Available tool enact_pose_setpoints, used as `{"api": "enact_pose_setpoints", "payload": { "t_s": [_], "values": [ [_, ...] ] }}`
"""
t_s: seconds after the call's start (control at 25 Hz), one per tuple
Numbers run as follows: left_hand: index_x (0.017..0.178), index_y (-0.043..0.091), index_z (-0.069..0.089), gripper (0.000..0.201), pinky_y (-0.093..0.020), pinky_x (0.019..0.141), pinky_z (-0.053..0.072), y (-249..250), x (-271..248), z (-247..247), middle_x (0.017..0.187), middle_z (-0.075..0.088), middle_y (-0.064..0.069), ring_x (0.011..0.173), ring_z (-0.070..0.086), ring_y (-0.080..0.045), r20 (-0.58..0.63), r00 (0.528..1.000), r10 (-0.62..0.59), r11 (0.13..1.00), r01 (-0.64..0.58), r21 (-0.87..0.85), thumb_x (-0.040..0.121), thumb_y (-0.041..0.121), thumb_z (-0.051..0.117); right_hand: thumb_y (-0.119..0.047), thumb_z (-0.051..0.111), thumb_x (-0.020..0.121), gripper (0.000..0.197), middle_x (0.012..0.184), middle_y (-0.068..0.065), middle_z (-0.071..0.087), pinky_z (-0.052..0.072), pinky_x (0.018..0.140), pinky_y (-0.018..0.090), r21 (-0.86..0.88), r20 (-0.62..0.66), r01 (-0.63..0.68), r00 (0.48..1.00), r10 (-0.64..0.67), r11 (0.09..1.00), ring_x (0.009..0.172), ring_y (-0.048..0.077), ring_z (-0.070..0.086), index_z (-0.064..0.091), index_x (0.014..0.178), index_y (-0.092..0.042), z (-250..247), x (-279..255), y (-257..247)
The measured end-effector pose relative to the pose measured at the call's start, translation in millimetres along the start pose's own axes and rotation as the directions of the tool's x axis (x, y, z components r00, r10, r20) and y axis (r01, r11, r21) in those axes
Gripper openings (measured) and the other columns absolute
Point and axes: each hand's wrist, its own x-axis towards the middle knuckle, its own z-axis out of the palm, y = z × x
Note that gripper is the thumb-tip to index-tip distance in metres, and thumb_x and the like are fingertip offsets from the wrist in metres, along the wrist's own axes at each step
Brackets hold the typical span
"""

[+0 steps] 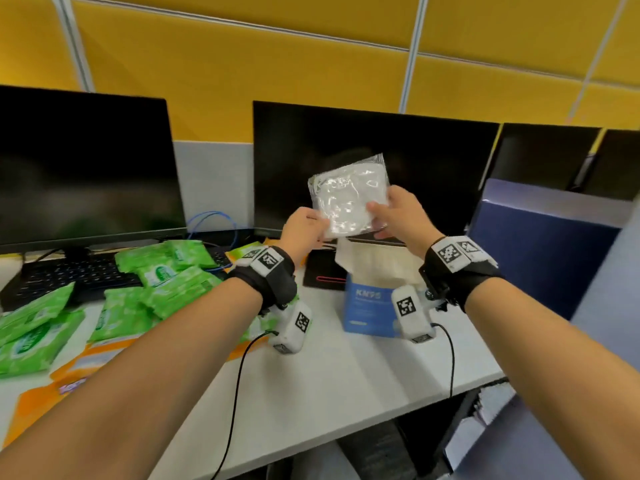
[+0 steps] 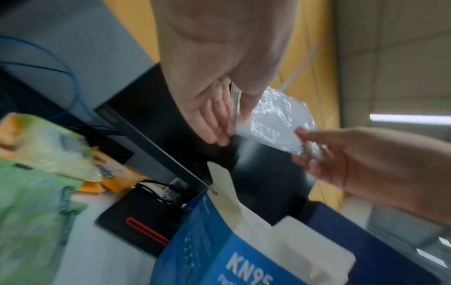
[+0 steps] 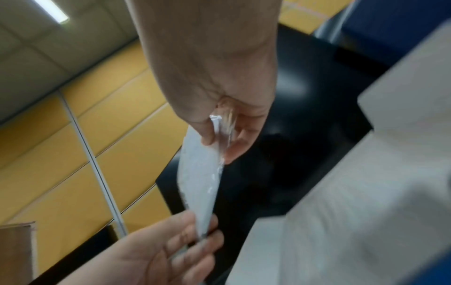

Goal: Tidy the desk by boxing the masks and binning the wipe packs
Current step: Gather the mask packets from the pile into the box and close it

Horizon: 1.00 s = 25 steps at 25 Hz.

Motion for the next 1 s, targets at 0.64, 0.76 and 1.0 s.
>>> {"api": "enact_pose_setpoints", "payload": {
  "t_s": [0.64,0.76,1.0],
  "values": [
    [0.141,0.022,0.045,0.046,-0.033,0.113,0.029,-20,15,136,0.149,0.041,0.0,0.137,0.037,-0.019,0.556,0.827,-0.078,0.487,-0.455,0.746,0.095,0.025,0.047,-0.01,0.047,0.094,0.03,0.112,0.015,0.06,0.038,0.068,0.034,-0.858,-0.046,-0.083,0.995,0.085,0.507,0.091,0.029,0.059,0.044,0.124,-0.007,-73,-20,17],
    [0.14,0.02,0.047,0.045,-0.039,0.114,0.029,-31,14,140,0.148,0.043,-0.003,0.137,0.037,-0.023,0.532,0.845,-0.054,0.374,-0.477,0.796,0.097,0.03,0.042,-0.012,0.044,0.094,0.029,0.113,0.012,0.06,0.038,0.07,0.034,-0.897,-0.027,-0.079,0.992,0.124,0.434,0.089,0.029,0.058,0.05,0.122,-0.006,-69,-12,13],
    [0.12,0.003,0.057,0.031,-0.042,0.096,0.045,-23,16,132,0.124,0.058,-0.014,0.116,0.055,-0.032,0.462,0.887,-0.005,0.509,-0.396,0.765,0.097,0.014,0.04,-0.02,0.044,0.099,0.035,0.134,0.011,0.054,0.034,0.106,0.041,-0.953,0.176,0.042,0.883,0.436,0.3,0.123,0.027,0.051,0.053,0.13,-0.004,-31,-7,46]
  ]
}}
